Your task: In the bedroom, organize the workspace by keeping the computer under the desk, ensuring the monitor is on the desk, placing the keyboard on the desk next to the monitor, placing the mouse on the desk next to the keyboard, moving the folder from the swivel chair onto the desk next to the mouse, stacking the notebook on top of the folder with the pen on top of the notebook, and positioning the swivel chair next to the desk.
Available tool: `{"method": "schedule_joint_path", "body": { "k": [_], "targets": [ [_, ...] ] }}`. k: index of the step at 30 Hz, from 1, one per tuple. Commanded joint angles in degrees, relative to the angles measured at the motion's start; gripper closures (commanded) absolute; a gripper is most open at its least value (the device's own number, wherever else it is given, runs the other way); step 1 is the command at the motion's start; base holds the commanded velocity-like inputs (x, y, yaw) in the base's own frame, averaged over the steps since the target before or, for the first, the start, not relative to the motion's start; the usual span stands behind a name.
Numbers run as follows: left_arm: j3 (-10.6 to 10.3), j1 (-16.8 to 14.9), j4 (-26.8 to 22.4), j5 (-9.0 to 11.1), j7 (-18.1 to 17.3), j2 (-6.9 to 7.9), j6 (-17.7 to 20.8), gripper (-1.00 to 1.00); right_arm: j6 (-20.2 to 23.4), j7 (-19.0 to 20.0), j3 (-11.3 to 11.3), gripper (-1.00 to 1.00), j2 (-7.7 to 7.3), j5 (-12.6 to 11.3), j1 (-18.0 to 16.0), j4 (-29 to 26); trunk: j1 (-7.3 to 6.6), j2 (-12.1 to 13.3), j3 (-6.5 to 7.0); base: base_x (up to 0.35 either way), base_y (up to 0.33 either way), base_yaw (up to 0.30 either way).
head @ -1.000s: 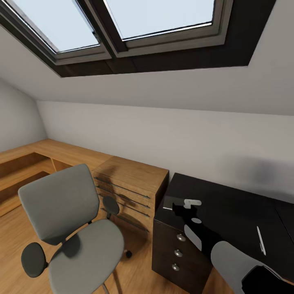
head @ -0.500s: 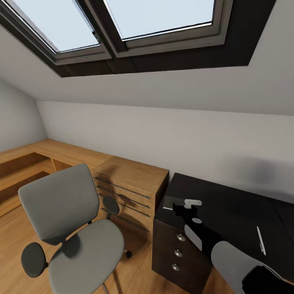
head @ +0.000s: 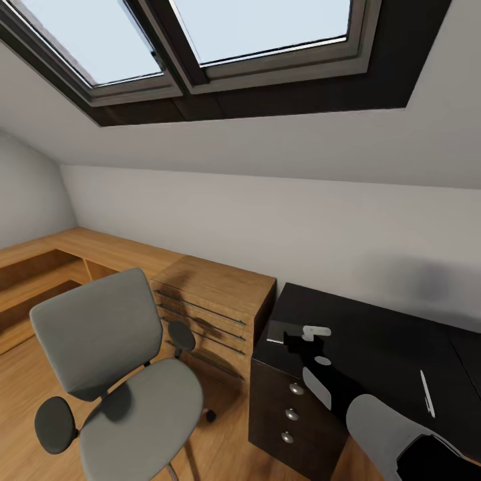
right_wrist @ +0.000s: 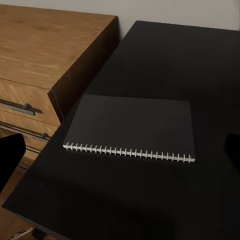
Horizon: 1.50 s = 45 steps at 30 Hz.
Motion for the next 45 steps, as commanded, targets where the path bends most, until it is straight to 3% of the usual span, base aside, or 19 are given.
{"method": "schedule_joint_path", "body": {
  "k": [1, 12, 16, 21, 27, 32, 45],
  "targets": [
    [-0.4, 0.2, -0.1, 0.2, 0.5, 0.11, -0.1, -1.00, -0.3, -0.3, 0.5, -1.00, -0.04, -0.6, -0.1, 0.0, 0.01, -0.1, -0.08, 0.000, 0.000, 0.000],
    [-0.5, 2.4, -0.1, 0.0, 1.4, 2.38, 1.0, -1.00, -0.1, -0.4, 0.5, -1.00, -0.14, -0.6, -0.1, -0.1, 0.01, -0.1, -0.08, 0.000, 0.000, 0.000],
    [-0.5, 3.7, -0.1, -0.1, 0.0, 3.22, 2.6, -1.00, -0.1, -0.4, 0.5, -1.00, -0.13, -0.6, -0.1, 0.0, 0.01, -0.1, -0.08, 0.000, 0.000, 0.000],
    [-0.6, 5.9, -0.1, -0.6, -4.6, 3.96, 3.6, -1.00, -0.1, -0.4, 0.5, -1.00, -0.11, -0.6, -0.1, 0.0, 0.01, -0.1, -0.08, 0.000, 0.000, 0.000],
    [-0.9, 8.3, -0.1, -5.3, -7.7, 4.41, 5.0, -1.00, -0.1, -0.4, 0.5, -1.00, -0.14, -0.6, -0.1, 0.0, 0.01, -0.1, -0.08, 0.000, 0.000, 0.000],
    [-0.9, 9.8, -0.1, -7.1, -8.3, 4.44, 6.7, -1.00, -0.1, -0.4, 0.4, -1.00, -0.16, -0.5, -0.1, 0.0, 0.01, -0.1, -0.08, 0.070, 0.000, 0.000],
    [-0.9, 10.6, -0.1, -7.8, -8.3, 4.55, 7.6, -1.00, -0.1, -0.4, 0.5, -1.00, -0.16, -0.5, -0.1, 0.0, 0.01, -0.1, -0.08, 0.261, 0.000, 0.000]
  ]
}}
